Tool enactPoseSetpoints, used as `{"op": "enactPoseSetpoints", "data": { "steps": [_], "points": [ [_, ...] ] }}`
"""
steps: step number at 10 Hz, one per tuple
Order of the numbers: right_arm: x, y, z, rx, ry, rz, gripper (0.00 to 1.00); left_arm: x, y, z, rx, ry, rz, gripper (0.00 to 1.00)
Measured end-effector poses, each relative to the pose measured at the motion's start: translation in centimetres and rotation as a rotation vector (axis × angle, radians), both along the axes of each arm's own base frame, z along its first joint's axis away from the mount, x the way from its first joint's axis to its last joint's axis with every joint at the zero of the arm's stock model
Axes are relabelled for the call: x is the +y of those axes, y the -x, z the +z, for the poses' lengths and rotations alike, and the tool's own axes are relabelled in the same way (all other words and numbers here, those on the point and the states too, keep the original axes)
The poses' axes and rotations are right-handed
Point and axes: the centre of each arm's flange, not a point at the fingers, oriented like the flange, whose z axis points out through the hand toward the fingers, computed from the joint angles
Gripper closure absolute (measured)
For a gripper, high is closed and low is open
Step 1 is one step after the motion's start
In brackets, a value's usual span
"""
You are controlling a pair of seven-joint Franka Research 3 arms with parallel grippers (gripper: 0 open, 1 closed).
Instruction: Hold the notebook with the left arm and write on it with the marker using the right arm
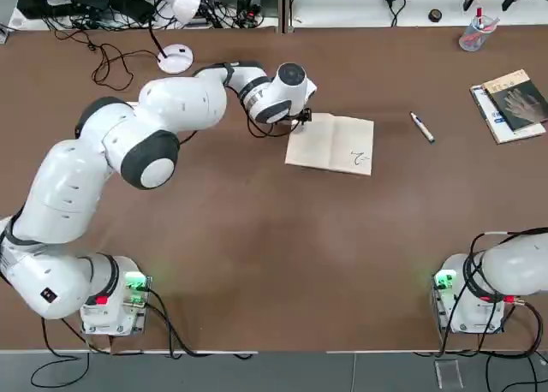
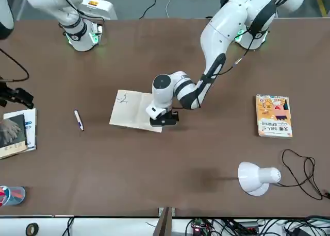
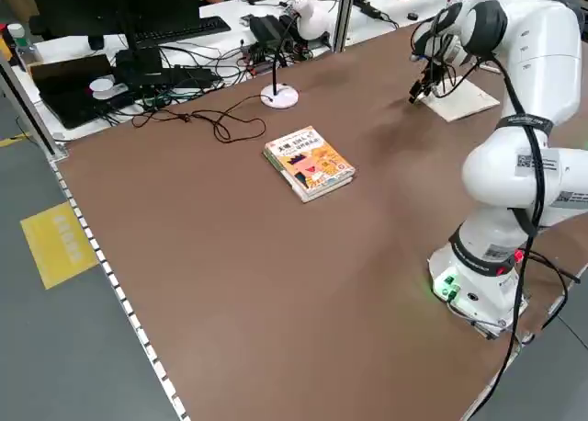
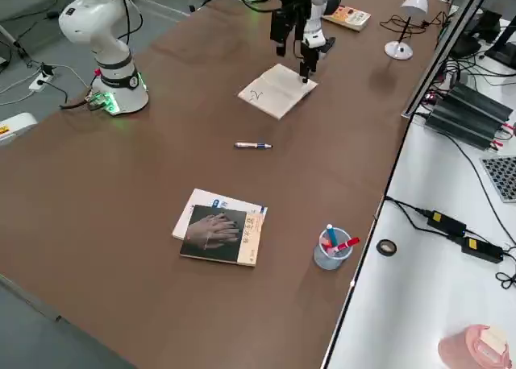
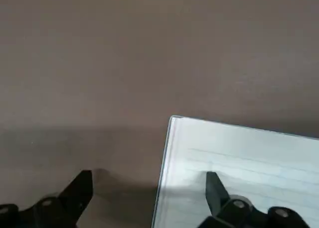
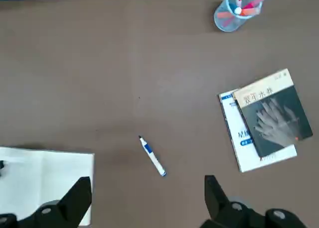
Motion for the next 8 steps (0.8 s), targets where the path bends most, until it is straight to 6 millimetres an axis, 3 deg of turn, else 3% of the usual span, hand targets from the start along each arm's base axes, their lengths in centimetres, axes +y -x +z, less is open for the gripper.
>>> {"op": "enactPoseSetpoints", "data": {
  "steps": [3,8],
  "points": [
    [1.0,-1.0,-3.4,0.016,0.02,0.095,0.0,0.0,0.0,0.0,0.0,0.0,0.0,0.0],
    [0.8,-2.1,-9.8,0.014,0.029,0.385,0.0,0.0,0.0,-0.1,0.0,-0.001,-0.001,0.0]
  ]
}}
